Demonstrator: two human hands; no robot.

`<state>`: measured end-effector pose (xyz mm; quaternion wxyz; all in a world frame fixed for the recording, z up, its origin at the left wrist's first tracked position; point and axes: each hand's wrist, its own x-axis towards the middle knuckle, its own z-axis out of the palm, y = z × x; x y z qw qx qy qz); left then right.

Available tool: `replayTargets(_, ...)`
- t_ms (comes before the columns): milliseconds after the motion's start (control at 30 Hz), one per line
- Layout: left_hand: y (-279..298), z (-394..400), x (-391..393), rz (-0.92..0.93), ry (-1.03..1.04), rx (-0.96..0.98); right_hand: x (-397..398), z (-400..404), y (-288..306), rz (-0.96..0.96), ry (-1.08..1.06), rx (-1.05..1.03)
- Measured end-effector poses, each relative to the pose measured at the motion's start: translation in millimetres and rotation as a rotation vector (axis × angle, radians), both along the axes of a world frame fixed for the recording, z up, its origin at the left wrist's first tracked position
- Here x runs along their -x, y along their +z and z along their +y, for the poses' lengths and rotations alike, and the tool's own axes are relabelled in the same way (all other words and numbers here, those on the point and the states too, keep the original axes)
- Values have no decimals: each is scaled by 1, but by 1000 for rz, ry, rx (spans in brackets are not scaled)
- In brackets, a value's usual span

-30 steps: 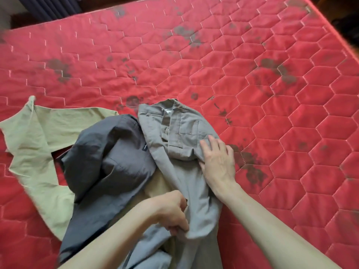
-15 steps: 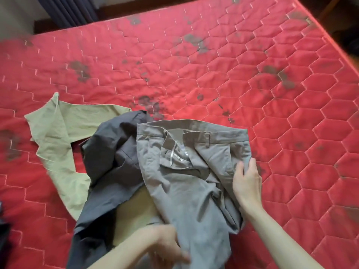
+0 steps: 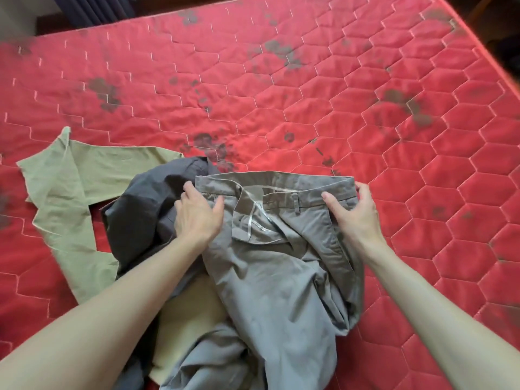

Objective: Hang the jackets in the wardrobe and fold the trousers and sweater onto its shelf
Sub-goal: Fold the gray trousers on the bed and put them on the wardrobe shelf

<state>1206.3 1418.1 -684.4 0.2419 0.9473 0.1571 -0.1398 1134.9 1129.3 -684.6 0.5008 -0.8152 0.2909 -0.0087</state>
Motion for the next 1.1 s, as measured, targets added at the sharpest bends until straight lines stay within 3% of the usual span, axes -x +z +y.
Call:
replayTargets(100, -2, 3, -21, 63, 139, 195, -21, 0, 10, -29, 139, 100)
replayTargets(200, 3, 4, -20, 35, 94, 327, -21, 4, 17, -62, 269, 247)
replayTargets(333, 28, 6, 2, -42, -30, 522, 8, 9, 30, -206, 205, 307)
replayTargets(500, 88, 10, 37, -70, -124, 597, 51, 13, 77, -254, 173, 247)
replayTargets(767, 248, 0, 120, -290, -44, 661, 129, 13, 251, -377, 116, 233)
replayTargets(900, 347, -3, 151, -354, -115, 738, 172, 16, 347, -408, 151, 247)
replayTargets(1100, 476, -1, 152, -478, -284, 667, 194, -10, 476, -494, 113, 339)
